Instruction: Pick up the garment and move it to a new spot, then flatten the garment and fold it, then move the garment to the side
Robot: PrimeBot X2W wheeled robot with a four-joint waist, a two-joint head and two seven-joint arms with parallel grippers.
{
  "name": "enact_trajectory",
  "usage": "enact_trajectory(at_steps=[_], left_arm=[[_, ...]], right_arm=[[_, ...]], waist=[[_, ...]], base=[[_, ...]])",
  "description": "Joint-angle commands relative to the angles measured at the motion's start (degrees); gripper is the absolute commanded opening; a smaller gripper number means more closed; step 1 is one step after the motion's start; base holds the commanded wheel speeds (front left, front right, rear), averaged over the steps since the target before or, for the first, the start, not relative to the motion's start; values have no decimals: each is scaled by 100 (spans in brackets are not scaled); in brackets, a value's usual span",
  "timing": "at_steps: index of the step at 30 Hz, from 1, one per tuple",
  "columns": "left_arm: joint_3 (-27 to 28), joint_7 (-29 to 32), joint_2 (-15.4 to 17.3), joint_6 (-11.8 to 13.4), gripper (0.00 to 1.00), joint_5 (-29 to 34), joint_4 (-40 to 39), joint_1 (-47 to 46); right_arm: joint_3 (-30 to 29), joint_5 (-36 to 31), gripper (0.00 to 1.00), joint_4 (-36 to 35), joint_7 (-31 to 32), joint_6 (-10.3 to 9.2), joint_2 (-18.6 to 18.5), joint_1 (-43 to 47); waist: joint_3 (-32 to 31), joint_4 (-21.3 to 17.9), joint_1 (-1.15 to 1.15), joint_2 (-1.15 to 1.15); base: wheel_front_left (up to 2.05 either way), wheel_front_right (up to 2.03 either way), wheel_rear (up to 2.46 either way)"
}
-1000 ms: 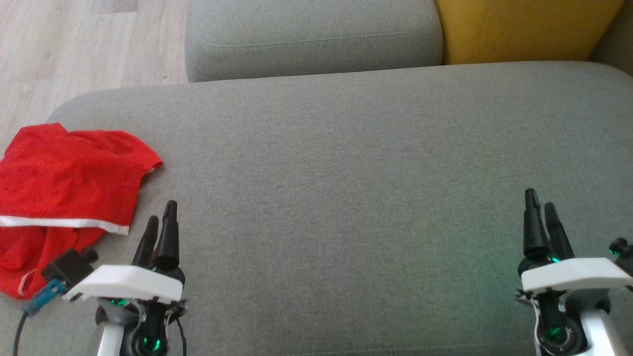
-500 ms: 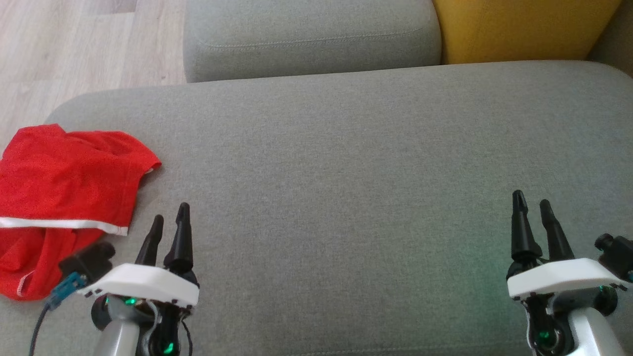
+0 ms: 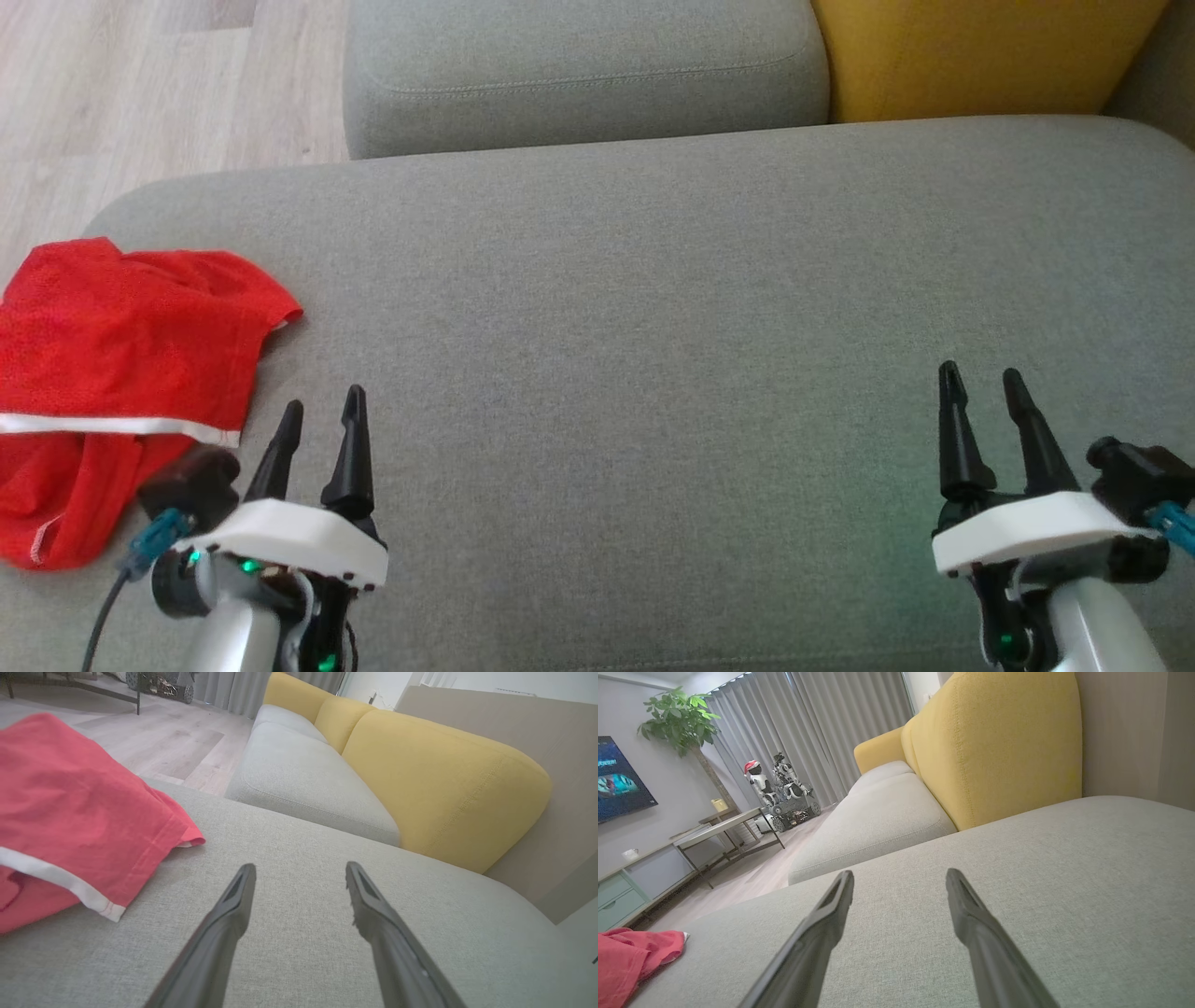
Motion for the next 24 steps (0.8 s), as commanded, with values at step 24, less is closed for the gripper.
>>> enact_trajectory(at_steps=[24], left_arm=[[-169, -489, 223, 216, 100, 1567, -126, -428]], right_arm=[[273, -1408, 100, -106, -234, -4, 33, -274]], waist=[[-19, -25, 0, 0]], base=[[0, 0, 0]])
